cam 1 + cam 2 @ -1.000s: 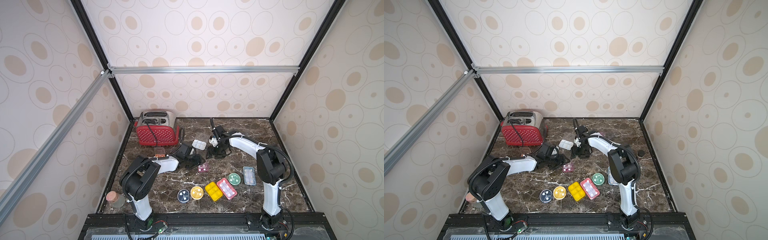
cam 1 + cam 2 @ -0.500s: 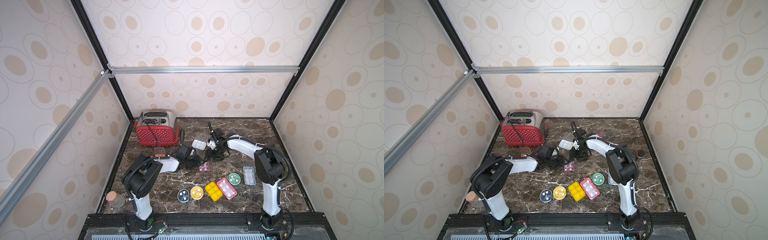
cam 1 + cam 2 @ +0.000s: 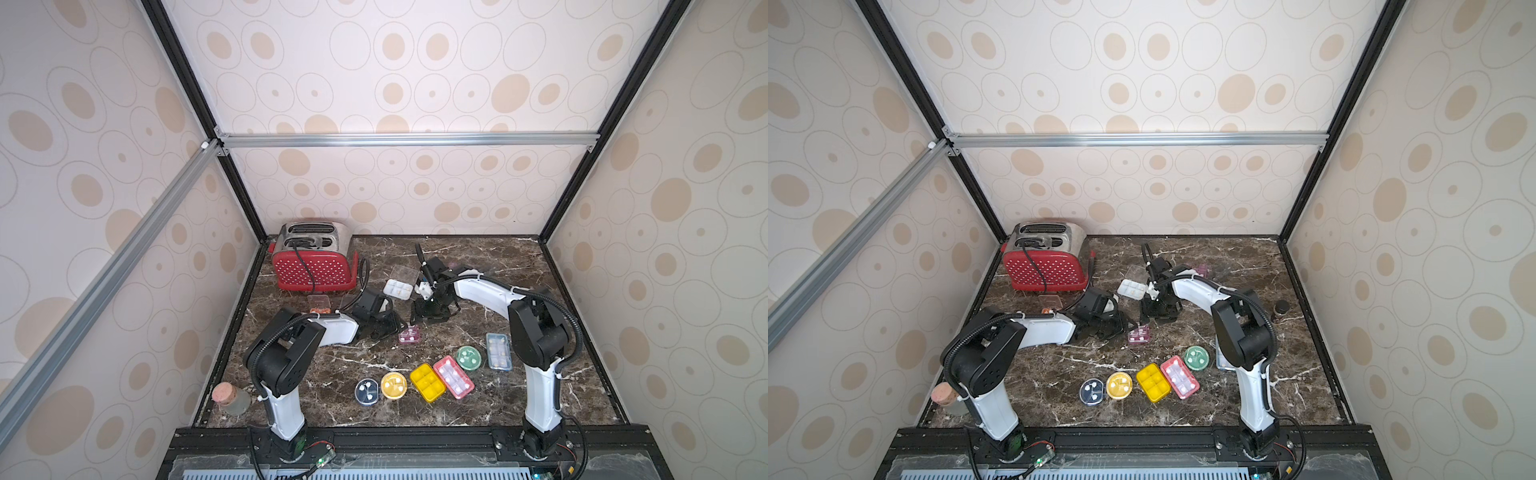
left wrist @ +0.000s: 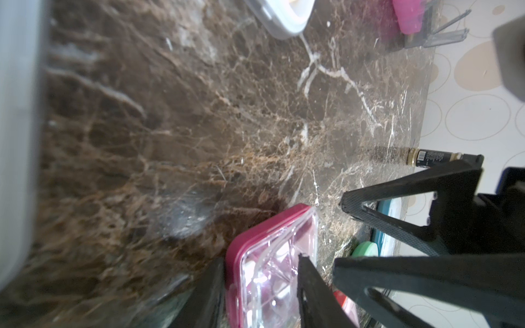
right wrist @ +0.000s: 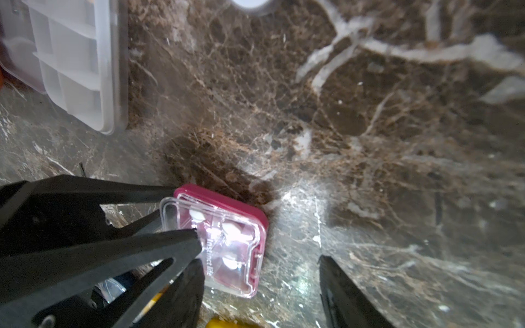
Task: Close pillboxes
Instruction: Close the lid on the pillbox.
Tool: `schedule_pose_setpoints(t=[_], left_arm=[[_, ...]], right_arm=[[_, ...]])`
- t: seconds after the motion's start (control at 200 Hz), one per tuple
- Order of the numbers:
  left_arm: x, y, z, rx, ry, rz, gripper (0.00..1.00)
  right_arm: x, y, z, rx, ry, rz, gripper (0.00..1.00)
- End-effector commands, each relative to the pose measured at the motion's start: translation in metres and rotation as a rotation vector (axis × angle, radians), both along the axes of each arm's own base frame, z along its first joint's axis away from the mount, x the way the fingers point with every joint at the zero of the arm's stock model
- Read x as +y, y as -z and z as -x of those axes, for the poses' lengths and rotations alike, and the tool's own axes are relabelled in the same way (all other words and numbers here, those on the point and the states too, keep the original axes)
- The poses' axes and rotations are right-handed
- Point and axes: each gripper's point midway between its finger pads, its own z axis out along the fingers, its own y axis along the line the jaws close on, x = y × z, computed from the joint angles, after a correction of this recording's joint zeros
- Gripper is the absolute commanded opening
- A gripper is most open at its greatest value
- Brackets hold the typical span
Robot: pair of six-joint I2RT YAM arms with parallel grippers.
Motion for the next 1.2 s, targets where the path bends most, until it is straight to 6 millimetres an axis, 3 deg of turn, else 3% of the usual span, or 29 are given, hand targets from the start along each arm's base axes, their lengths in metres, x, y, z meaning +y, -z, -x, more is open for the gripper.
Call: schedule_pose_setpoints(t=[0.0, 0.847, 0.957, 1.062, 1.142, 1.197], left_arm=[[0.014, 0.03, 0.016, 0.073, 0.014, -0.102, 0.43], [0.042, 0.069, 0.036, 0.094, -0.007, -0.211, 0.29], [0.04, 0.06, 0.035, 0.075, -0.003, -0.199, 0.32], [0.037, 0.033, 0.028, 0.022, 0.007, -0.187, 0.38], [0.033, 0.003, 0.02, -0.038, 0.015, -0.161, 0.48], [0.032, -0.016, 0.017, -0.076, 0.011, -0.143, 0.54]], right_arm=[[0.002, 0.01, 0.009, 0.026, -0.031, 0.042, 0.64], [0.001, 0.042, 0.018, 0.054, -0.047, 0.14, 0.53], [0.001, 0.034, 0.016, 0.043, -0.054, 0.136, 0.53], [0.0, 0.014, 0.01, -0.001, -0.06, 0.142, 0.58], [-0.003, -0.001, 0.008, -0.031, -0.059, 0.15, 0.67], [-0.009, -0.006, 0.011, -0.048, -0.055, 0.171, 0.81]])
